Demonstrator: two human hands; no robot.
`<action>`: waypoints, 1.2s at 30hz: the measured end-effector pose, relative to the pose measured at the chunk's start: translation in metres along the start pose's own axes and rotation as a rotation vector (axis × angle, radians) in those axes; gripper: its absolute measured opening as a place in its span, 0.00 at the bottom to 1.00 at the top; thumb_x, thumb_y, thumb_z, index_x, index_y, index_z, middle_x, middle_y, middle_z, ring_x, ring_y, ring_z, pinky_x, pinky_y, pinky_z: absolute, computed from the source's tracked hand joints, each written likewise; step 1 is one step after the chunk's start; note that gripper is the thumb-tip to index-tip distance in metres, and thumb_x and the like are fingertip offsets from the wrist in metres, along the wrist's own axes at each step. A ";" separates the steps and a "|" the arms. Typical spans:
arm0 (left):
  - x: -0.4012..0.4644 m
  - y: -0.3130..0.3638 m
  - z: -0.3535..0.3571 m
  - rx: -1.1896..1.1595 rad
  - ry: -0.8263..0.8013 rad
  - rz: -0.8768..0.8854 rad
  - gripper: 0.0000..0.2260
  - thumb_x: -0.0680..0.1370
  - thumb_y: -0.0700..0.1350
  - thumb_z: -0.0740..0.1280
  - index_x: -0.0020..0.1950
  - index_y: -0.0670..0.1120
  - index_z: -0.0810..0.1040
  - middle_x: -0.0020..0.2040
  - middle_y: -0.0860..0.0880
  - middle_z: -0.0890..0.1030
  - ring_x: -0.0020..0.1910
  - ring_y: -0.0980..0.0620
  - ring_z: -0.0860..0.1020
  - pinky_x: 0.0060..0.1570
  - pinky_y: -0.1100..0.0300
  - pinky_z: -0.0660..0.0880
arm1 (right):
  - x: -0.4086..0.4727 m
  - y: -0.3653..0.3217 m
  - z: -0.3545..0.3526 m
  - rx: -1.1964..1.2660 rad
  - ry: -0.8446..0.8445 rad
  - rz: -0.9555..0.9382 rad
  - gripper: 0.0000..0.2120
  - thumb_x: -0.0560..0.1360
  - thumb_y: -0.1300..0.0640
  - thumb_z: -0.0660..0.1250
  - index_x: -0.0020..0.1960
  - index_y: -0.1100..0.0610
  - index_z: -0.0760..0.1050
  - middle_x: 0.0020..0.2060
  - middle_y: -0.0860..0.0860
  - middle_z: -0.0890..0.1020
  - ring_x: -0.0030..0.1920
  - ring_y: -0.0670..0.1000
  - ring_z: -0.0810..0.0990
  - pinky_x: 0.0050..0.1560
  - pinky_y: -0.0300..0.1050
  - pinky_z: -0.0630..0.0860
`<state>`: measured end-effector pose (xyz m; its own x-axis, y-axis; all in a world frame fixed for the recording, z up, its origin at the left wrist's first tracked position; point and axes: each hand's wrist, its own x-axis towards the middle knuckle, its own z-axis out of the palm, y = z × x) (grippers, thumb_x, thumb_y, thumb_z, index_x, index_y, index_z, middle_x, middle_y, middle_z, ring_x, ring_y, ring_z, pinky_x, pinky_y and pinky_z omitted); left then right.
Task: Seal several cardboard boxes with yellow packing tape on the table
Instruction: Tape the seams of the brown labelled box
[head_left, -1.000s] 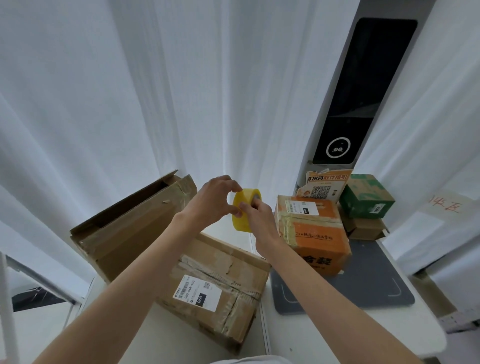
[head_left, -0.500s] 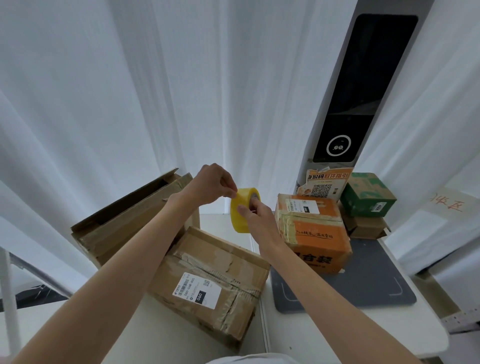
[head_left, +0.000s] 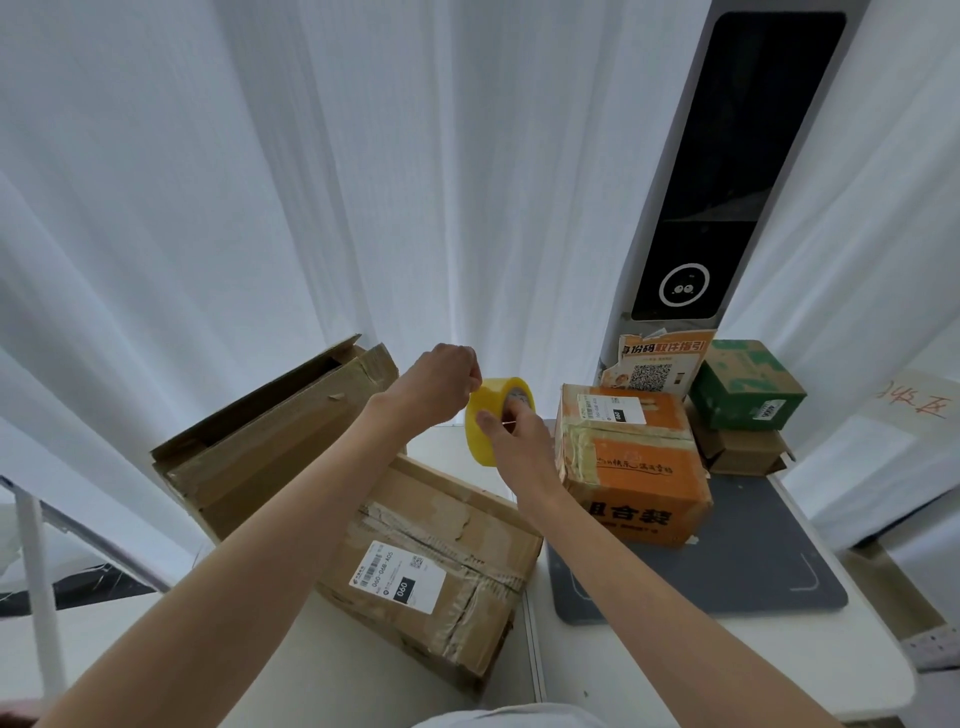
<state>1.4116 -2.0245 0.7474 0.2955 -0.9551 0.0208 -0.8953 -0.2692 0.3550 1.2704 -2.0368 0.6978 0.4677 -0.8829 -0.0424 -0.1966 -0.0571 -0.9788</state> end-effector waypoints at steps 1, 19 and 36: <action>-0.001 0.001 0.001 0.024 -0.008 0.013 0.08 0.82 0.35 0.62 0.58 0.40 0.78 0.55 0.44 0.80 0.51 0.46 0.80 0.51 0.56 0.76 | 0.000 0.001 0.000 -0.008 0.001 0.000 0.04 0.83 0.56 0.64 0.53 0.56 0.75 0.42 0.47 0.76 0.42 0.42 0.74 0.39 0.35 0.68; -0.006 -0.009 0.013 -0.257 0.005 0.091 0.05 0.78 0.40 0.70 0.51 0.44 0.75 0.46 0.51 0.80 0.46 0.51 0.79 0.46 0.61 0.76 | 0.009 0.008 -0.009 0.047 -0.060 0.121 0.12 0.83 0.50 0.63 0.53 0.60 0.76 0.52 0.58 0.83 0.53 0.58 0.82 0.51 0.52 0.79; -0.013 -0.021 0.031 -0.412 -0.083 -0.128 0.05 0.78 0.49 0.71 0.47 0.48 0.82 0.41 0.52 0.82 0.42 0.54 0.79 0.43 0.63 0.75 | -0.006 0.050 -0.005 0.208 -0.306 0.114 0.18 0.80 0.67 0.65 0.67 0.56 0.68 0.60 0.56 0.82 0.53 0.48 0.85 0.47 0.37 0.80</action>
<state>1.4164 -2.0102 0.7102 0.3523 -0.9286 -0.1167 -0.6403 -0.3301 0.6936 1.2529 -2.0365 0.6507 0.6946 -0.6963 -0.1807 -0.0979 0.1574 -0.9827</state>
